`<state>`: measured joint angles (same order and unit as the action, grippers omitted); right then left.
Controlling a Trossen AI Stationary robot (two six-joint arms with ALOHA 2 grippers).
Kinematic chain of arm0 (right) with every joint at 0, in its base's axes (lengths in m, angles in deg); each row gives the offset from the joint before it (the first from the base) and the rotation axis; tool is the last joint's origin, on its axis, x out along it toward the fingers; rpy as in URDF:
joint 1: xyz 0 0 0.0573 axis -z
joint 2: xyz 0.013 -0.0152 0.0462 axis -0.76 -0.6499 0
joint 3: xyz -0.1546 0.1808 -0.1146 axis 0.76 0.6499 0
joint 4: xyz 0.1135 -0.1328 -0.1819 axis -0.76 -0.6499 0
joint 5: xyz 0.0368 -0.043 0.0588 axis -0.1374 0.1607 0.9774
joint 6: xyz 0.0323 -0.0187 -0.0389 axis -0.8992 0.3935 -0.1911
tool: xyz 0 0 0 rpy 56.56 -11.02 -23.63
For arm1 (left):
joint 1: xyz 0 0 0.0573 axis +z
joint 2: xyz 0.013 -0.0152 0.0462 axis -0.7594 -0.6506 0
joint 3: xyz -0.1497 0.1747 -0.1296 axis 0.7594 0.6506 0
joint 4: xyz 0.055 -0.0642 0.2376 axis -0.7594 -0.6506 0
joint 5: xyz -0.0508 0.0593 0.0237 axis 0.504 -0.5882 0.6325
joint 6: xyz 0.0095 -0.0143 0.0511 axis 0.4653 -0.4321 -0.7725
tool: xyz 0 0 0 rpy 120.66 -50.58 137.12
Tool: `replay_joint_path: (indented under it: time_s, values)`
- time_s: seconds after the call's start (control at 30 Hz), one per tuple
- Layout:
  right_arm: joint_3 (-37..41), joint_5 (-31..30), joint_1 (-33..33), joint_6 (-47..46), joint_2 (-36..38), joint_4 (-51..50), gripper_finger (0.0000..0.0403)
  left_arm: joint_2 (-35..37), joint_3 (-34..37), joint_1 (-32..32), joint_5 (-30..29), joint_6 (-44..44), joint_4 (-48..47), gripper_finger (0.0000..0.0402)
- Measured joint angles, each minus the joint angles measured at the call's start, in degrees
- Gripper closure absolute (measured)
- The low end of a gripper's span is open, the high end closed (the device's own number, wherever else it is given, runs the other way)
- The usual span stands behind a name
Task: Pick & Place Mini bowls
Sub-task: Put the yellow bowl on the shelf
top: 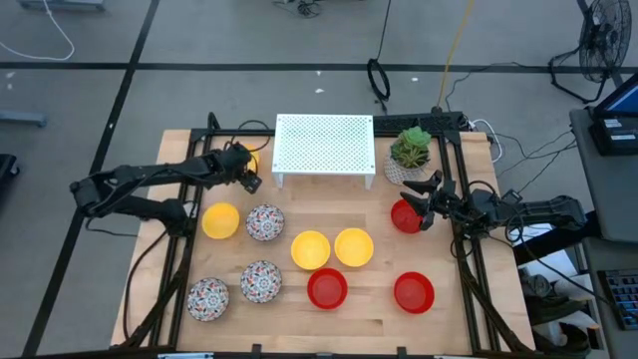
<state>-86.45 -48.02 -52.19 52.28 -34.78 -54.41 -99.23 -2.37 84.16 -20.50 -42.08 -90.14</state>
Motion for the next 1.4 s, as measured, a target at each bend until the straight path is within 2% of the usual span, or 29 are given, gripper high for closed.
replay_joint_path:
  time_s: [0.1,0.27,0.33,0.43,0.57,0.63,0.73,0.93,1.1,1.27,1.4]
  values:
    - [-0.02,0.0,0.0,0.0,0.0,0.0,0.0232,-2.57,0.0,0.71,2.62,-0.62,1.22,0.0176]
    - [-0.02,0.02,0.0,0.02,0.0,0.0,0.0232,-7.13,-0.02,0.69,2.6,-3.79,2.9,0.0178]
    - [0.0,0.0,0.0,0.02,0.0,-0.02,0.0232,-7.84,-0.02,0.69,2.54,-3.81,3.73,0.019]
    - [-0.02,0.02,0.0,0.02,0.0,-0.02,0.0232,-7.83,-0.02,0.31,2.57,-3.5,4.34,0.0243]
    - [0.0,0.02,0.0,0.02,0.0,-0.19,0.0232,-6.3,-0.02,-0.37,2.79,-4.07,3.84,0.0361]
    - [0.0,0.02,0.0,0.02,-0.02,-0.55,0.0232,-4.99,-0.02,-0.42,4.02,-4.27,3.73,0.0387]
    - [-0.01,0.0,0.0,0.02,-0.02,-0.95,0.0232,-1.96,-0.02,-0.65,4.12,-5.23,4.34,0.0386]
    - [0.0,0.02,0.0,2.63,-0.02,-0.93,0.0232,6.03,-2.04,-0.8,-0.9,-11.38,5.39,0.0392]
    - [0.0,0.02,0.0,4.35,-0.02,-0.92,0.0232,9.67,-8.88,-3.45,-2.49,-23.55,5.72,0.0396]
    - [0.0,0.04,0.0,4.92,-0.02,-1.0,0.0232,7.11,-18.38,-7.86,-3.54,-28.3,5.98,0.0389]
    - [-0.02,0.02,0.0,4.91,-0.02,-0.98,0.0232,0.38,-25.39,-10.96,-3.36,-29.67,4.17,0.0396]
